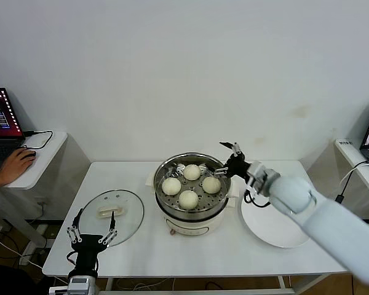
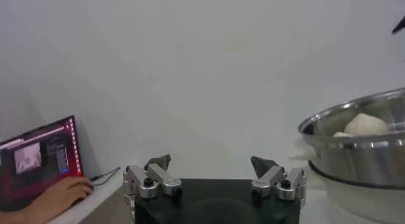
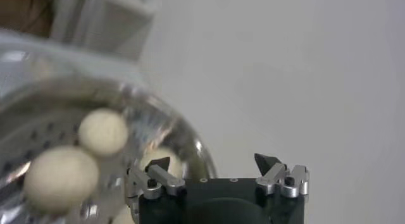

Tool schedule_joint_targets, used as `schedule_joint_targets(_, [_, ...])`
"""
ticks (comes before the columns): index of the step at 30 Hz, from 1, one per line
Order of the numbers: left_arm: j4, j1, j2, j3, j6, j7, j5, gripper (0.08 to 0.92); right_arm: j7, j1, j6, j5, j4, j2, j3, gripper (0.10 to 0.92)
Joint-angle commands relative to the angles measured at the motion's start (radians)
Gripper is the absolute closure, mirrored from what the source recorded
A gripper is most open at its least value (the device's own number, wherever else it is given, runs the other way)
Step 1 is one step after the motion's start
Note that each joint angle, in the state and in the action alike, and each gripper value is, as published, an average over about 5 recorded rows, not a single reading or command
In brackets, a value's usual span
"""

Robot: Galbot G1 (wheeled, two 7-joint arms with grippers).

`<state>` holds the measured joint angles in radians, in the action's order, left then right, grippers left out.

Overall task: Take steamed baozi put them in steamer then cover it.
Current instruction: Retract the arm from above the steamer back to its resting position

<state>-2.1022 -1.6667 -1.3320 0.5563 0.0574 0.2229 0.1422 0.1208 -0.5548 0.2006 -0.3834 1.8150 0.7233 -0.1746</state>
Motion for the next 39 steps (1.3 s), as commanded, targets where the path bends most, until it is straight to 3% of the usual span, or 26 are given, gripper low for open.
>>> schedule_joint_targets(1, [0.039, -0.006, -0.006, -0.008, 0.000, 0.026, 0.172, 0.177, 0.028, -0.849, -0.371, 0.228, 0.116, 0.337, 0.859, 0.203])
schedule_joint_targets(5, [0.065, -0.013, -0.011, -0.001, 0.002, 0.037, 0.375, 0.177, 0.089, -0.987, -0.468, 0.252, 0.140, 0.509, 0.978, 0.203])
schedule_joint_targets(11, [0.133, -0.006, 0.006, 0.062, 0.026, 0.053, 0.815, 0.177, 0.059, -1.110, -0.578, 0.319, 0.140, 0.666, 1.009, 0.203])
schedule_joint_targets(18, [0.179, -0.002, 0.092, 0.100, 0.025, -0.035, 1.106, 0.177, -0.014, -1.127, -0.638, 0.341, 0.093, 0.711, 1.072, 0.203])
schedule_joint_targets(32, [0.483, 0.277, 0.161, 0.029, 0.025, -0.062, 1.165, 0.177, -0.093, -1.130, -0.612, 0.331, 0.066, 0.727, 1.178, 0.203])
schedule_joint_targets(39, [0.580, 0.403, 0.158, 0.006, 0.024, -0.063, 1.159, 0.177, -0.091, -1.152, -0.609, 0.334, 0.070, 0.730, 1.215, 0.202])
